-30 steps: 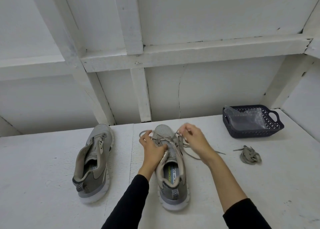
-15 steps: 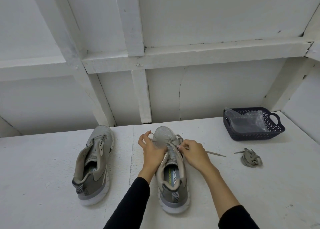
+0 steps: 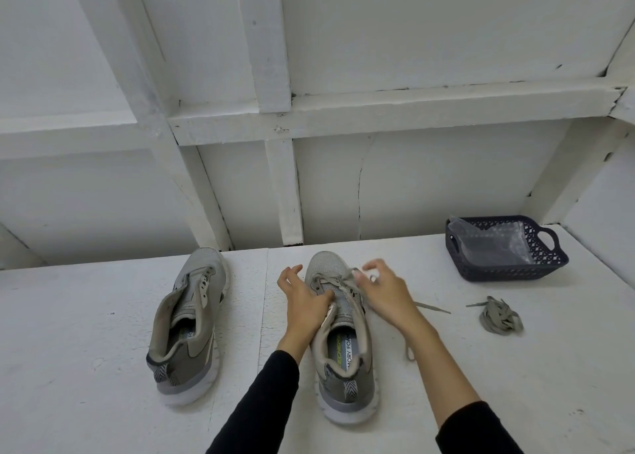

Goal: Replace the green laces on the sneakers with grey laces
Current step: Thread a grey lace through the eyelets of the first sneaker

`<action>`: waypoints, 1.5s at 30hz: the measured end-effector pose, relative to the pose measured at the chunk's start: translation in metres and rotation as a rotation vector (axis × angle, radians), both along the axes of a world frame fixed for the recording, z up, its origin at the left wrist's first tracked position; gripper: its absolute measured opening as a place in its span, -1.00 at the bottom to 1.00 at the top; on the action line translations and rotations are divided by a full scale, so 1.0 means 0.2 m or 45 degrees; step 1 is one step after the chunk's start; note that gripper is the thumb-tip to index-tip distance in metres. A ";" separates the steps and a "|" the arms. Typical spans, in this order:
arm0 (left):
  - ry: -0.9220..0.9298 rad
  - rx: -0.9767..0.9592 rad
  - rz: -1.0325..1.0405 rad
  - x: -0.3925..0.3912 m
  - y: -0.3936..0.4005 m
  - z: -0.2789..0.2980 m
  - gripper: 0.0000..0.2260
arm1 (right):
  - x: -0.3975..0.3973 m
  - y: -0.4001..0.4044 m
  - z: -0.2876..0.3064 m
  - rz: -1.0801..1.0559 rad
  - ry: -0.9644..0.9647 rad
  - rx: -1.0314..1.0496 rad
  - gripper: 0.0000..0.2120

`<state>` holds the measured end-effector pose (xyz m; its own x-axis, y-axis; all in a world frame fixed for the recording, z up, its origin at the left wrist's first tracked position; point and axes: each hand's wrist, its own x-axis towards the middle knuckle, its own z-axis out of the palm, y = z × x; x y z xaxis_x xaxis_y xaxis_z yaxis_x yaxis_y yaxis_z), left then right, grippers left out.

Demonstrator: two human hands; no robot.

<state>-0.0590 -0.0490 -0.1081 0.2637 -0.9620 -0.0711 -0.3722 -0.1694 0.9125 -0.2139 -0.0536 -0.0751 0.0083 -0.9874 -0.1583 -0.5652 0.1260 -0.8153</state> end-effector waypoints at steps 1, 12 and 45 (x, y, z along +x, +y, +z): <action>-0.006 -0.006 0.002 0.00 0.00 0.00 -0.40 | 0.01 0.01 -0.05 0.066 0.101 0.022 -0.80; -0.015 -0.045 0.021 0.02 0.00 -0.01 -0.66 | 0.01 0.03 0.10 -0.118 -0.655 -0.111 -0.73; -0.800 0.509 -0.959 0.10 -0.34 0.19 -0.77 | 0.04 -0.15 -0.08 0.092 -0.204 0.287 -0.58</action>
